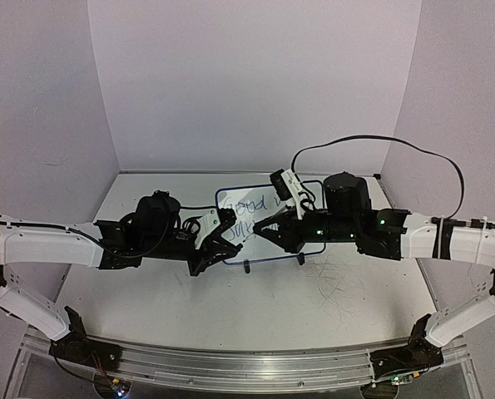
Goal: Write a sentence on the whiteboard
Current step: Insert the whiteboard marker without the cap into the pen cap.
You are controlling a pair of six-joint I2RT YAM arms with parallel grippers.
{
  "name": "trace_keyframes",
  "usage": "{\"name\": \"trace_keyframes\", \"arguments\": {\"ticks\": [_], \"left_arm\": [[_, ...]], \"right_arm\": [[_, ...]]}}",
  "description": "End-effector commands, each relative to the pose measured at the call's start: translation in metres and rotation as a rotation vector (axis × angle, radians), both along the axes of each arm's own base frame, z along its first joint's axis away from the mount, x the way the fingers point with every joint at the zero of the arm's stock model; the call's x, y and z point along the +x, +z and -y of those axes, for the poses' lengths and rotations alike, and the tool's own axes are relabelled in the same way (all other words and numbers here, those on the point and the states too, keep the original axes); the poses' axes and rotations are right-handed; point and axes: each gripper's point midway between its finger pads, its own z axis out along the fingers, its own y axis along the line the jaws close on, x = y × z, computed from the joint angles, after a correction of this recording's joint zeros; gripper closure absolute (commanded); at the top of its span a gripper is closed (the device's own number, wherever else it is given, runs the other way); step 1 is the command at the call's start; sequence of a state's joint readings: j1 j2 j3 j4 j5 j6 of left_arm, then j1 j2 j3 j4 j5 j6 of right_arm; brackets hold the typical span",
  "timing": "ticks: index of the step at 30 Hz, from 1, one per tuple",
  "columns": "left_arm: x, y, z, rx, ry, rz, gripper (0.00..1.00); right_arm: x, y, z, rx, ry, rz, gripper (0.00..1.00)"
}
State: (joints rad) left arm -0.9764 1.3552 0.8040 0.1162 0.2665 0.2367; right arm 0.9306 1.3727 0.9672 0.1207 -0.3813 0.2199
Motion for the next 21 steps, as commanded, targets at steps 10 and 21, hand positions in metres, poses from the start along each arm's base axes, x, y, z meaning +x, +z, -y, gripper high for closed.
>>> {"name": "trace_keyframes", "arguments": {"ticks": [10,21], "left_arm": [[0.000,0.027,0.000,-0.069,-0.005,0.052,1.00],[-0.001,0.024,0.000,-0.063,-0.009,0.050,1.00]], "right_arm": [[0.008,0.003,-0.011,0.020,0.003,0.006,1.00],[0.007,0.002,-0.015,0.032,0.020,-0.003,1.00]]}}
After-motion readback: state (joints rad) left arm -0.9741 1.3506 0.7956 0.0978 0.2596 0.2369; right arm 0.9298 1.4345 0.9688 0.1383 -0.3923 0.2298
